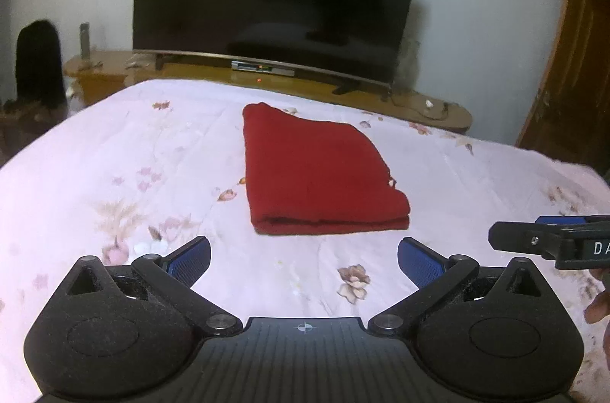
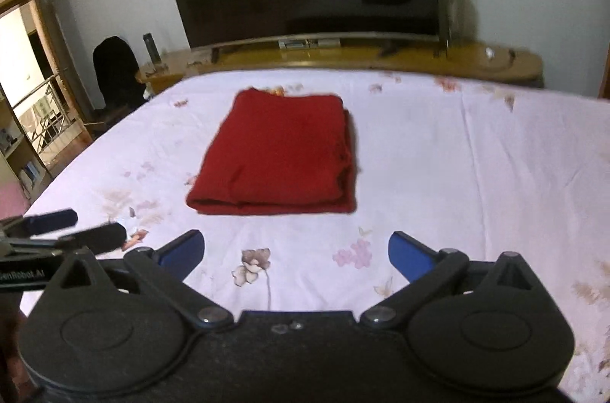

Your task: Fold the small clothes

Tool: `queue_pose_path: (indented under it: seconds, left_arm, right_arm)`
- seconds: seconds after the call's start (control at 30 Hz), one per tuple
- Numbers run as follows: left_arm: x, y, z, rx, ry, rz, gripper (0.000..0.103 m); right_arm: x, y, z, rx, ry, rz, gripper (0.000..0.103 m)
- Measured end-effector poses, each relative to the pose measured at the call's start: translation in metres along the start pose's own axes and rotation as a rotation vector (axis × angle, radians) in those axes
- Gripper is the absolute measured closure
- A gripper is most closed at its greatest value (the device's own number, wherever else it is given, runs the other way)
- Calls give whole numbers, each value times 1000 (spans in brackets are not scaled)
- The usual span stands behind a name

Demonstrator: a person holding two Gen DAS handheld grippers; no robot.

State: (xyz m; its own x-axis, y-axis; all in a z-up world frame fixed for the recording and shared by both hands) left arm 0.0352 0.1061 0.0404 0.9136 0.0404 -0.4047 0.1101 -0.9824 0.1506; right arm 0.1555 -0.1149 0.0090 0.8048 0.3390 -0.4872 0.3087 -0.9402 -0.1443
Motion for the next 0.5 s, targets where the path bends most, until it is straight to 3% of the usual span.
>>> queue_pose_path:
  seconds: [0.5]
  left_arm:
    - [-37,-9,16,-17,19,-42,0]
  right_arm:
    - [-23,-31,18,-67,13,0,1]
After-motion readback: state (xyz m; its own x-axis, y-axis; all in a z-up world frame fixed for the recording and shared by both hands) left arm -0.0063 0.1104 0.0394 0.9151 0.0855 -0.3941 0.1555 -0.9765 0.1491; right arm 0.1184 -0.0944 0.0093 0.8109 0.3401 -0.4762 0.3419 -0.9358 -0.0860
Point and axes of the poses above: each gripper's, at about its wrist camera, not at the fingertips, and x roughly the way its jaws point, y to its right, z to its underside, the point moved 2 cm from there along x, roughly the way its jaws point, and after that the axes turned 11 degrees about y, right-handed, at the moved point
